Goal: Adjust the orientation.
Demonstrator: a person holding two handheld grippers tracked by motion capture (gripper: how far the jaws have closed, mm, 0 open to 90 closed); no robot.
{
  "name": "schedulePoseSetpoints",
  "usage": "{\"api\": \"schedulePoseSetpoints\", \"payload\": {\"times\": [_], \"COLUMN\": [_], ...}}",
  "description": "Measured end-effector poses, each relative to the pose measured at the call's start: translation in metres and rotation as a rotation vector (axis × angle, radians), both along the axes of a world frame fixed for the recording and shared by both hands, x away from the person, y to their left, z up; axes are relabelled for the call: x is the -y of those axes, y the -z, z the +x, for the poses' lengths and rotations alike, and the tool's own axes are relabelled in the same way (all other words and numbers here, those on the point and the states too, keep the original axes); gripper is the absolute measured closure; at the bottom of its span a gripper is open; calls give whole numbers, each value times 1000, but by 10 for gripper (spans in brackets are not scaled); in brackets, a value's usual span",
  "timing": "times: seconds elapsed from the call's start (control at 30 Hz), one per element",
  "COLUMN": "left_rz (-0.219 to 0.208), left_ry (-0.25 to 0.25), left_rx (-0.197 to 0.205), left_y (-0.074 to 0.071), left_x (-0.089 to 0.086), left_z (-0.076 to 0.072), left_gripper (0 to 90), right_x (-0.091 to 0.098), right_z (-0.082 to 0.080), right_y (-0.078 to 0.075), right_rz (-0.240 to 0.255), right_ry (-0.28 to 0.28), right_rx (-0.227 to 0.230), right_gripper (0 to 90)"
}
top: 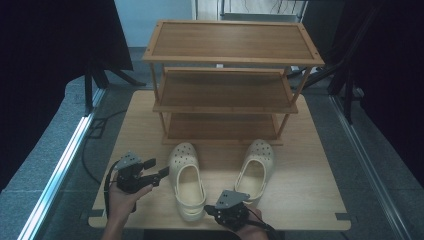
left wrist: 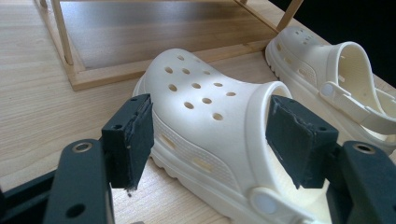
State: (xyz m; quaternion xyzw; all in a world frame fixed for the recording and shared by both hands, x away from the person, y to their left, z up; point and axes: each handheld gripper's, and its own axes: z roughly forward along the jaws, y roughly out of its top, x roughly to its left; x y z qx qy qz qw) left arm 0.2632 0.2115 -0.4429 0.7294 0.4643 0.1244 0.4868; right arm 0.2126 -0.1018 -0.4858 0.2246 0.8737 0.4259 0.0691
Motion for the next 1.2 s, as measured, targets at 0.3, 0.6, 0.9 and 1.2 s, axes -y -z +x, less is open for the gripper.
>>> {"api": "schedulePoseSetpoints", "payload": {"times": [0.3, 0.6, 0.9, 1.2], "left_rz": [-12, -14, -7, 5], "left_ry": [-11, -17, -13, -22], "left_rx": [6, 8, 4, -7], "left_y": [-2, -5, -4, -1], "left_x": [-6, -10, -8, -5], "left_z": [-1, -3, -3, -1], "left_gripper": [327, 327, 326, 326], "right_x": [-48, -85, -96, -27], "right_z": [4, 11, 16, 0], "right_y": [7, 8, 7, -16], "right_rz": [-5, -6, 4, 58], "right_ry": [-120, -191, -216, -80], "right_rx": [3, 13, 28, 93], "right_gripper": [875, 876, 856, 829]}}
